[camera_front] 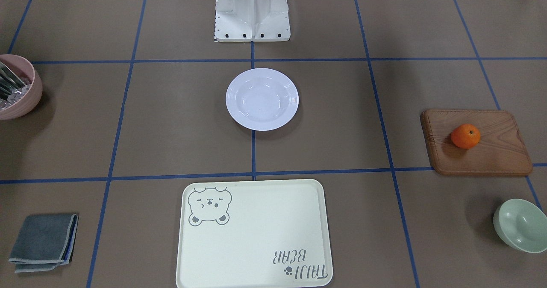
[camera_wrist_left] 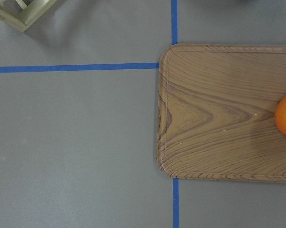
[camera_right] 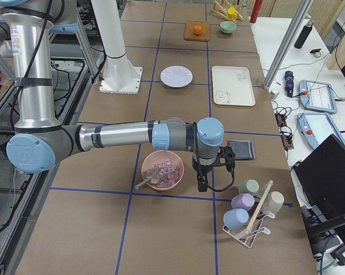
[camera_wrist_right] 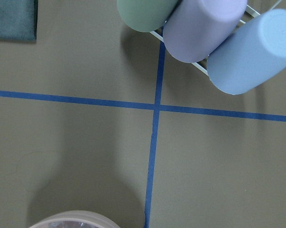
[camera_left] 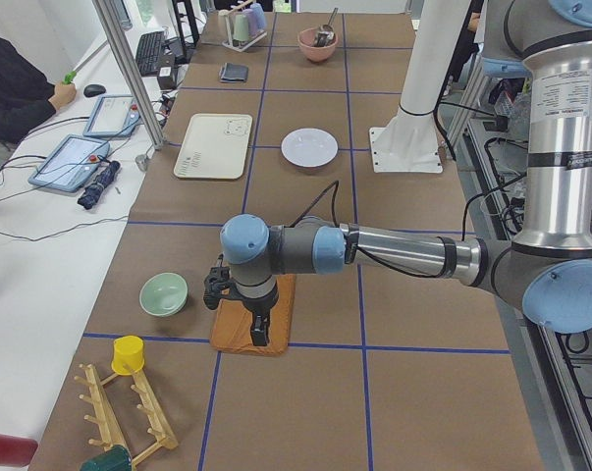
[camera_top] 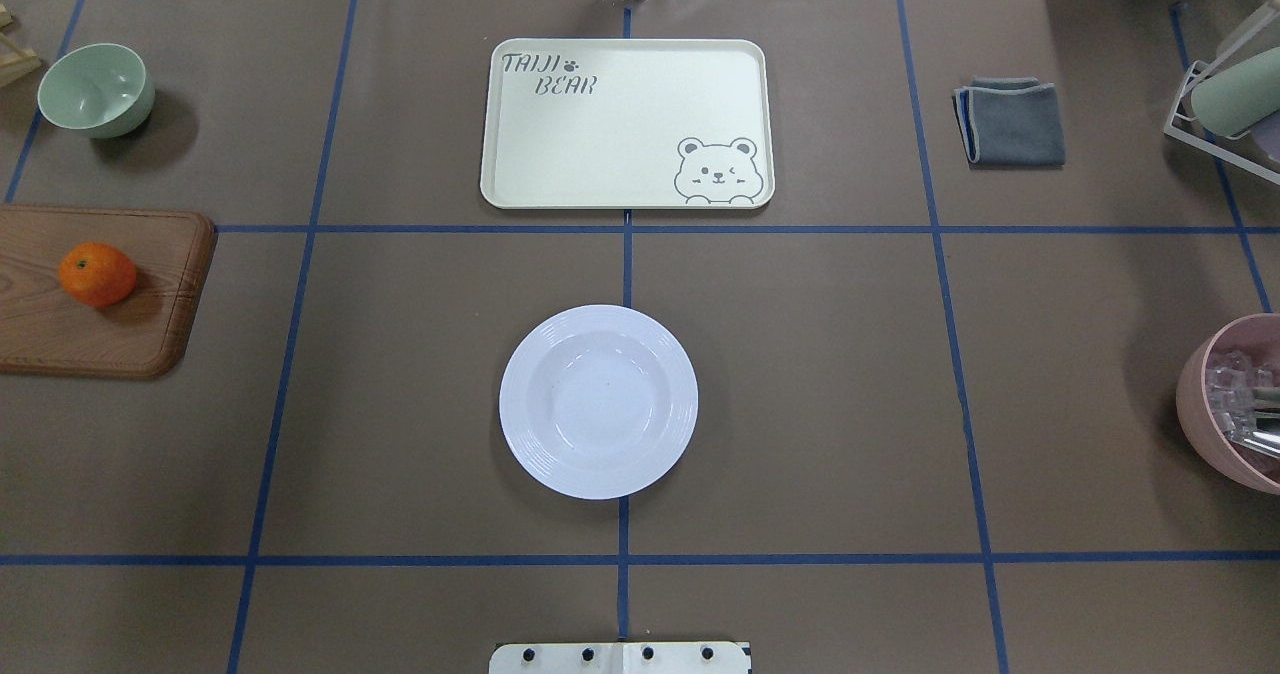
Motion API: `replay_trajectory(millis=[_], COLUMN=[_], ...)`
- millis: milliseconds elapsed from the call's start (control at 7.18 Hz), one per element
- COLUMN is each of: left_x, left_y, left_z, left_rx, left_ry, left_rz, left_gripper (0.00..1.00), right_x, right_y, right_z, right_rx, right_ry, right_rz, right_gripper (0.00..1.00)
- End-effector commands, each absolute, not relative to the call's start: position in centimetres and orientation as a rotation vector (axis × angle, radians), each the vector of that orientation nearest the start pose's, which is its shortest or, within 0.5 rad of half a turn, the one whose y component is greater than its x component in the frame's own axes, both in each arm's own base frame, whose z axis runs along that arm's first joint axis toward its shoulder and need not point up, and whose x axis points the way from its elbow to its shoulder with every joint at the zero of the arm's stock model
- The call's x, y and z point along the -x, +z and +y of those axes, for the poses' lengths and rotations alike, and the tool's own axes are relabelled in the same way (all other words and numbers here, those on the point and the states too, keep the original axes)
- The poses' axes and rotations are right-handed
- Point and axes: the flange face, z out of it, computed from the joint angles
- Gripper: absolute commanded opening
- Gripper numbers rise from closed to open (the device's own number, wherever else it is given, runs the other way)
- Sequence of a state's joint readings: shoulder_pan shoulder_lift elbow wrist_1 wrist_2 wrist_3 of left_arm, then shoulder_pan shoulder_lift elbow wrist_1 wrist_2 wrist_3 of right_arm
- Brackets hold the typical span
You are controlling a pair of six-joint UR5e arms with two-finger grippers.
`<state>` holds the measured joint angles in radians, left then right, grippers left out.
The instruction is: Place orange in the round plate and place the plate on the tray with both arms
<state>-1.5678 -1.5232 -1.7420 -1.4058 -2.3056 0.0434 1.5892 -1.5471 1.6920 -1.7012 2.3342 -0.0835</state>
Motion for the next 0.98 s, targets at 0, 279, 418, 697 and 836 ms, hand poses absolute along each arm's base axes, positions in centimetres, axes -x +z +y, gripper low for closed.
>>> replay_trajectory(millis=[0, 279, 418, 697, 836], left_x=[6.51, 6.44, 6.51, 6.51, 6.44], left_y=[61.55, 62.01, 62.01, 61.92, 61.99], left_z=[-46.59, -46.56, -46.55, -46.57, -46.57], left_rx=[0.022, 0.032, 0.031, 0.028, 0.029], left_ry=[0.03, 0.03, 0.029, 0.031, 0.034], left_rz=[0.735, 0.735, 0.735, 0.735, 0.735], left_gripper=[0.98, 0.98, 0.98, 0.98, 0.98], right_x=[-7.4, -7.39, -7.38, -7.38, -7.38], right_y=[60.26, 60.4, 60.41, 60.48, 60.48], right_z=[-49.61, -49.54, -49.53, -49.72, -49.79], right_rx=[-0.051, -0.049, -0.047, -0.046, -0.046], right_ry=[-0.065, -0.065, -0.065, -0.064, -0.064], right_rz=[-0.756, -0.758, -0.76, -0.76, -0.76], right_gripper=[1.0, 1.0, 1.0, 1.0, 1.0])
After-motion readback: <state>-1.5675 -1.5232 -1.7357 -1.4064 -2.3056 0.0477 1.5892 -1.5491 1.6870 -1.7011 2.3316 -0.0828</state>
